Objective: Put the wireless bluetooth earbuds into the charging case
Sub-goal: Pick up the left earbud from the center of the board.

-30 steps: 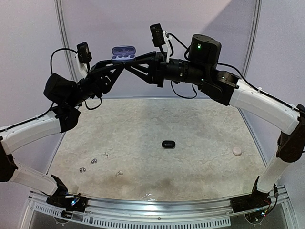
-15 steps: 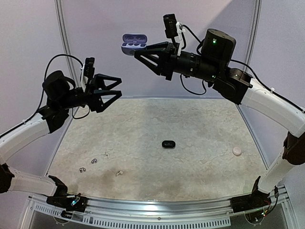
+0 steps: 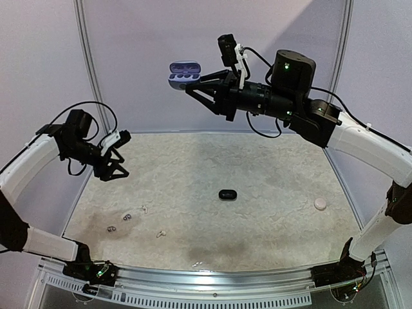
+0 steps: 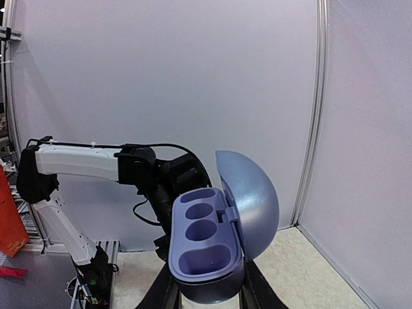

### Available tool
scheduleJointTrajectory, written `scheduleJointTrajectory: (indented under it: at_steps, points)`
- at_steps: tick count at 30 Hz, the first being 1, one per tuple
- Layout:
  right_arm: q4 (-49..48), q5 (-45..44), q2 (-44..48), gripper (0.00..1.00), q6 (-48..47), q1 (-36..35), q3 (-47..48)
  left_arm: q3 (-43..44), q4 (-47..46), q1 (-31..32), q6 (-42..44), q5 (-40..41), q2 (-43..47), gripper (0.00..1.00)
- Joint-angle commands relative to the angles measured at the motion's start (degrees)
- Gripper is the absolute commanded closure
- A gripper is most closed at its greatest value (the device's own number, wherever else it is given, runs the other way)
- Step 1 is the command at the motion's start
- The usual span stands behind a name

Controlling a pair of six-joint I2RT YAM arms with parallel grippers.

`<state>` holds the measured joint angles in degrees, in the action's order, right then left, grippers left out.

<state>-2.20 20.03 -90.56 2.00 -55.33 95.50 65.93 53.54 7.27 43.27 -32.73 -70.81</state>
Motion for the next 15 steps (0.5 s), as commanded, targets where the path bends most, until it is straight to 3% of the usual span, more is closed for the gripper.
scheduleJointTrajectory:
  at_steps: [1, 3, 6, 15]
  points:
    - [1.94, -0.08, 1.75, 1.00, -1.18, 0.32, -1.82, -5.85, 12.68, -5.98, 11.90, 15.40, -3.18, 0.35]
    - [2.19, -0.07, 1.71, 1.00, -1.20, 0.35, -2.28, -10.46, 9.29, -6.12, 12.46, 22.76, -3.77, 0.36]
    - [3.32, -0.16, 2.12, 1.00, -1.26, 0.38, -3.17, -16.42, 6.87, -6.12, 12.52, 28.45, -5.78, 0.46]
    - [3.01, -1.26, 3.99, 1.00, -1.38, 0.37, -6.12, -20.08, 2.37, -6.12, 6.30, 30.20, -10.57, 0.52]
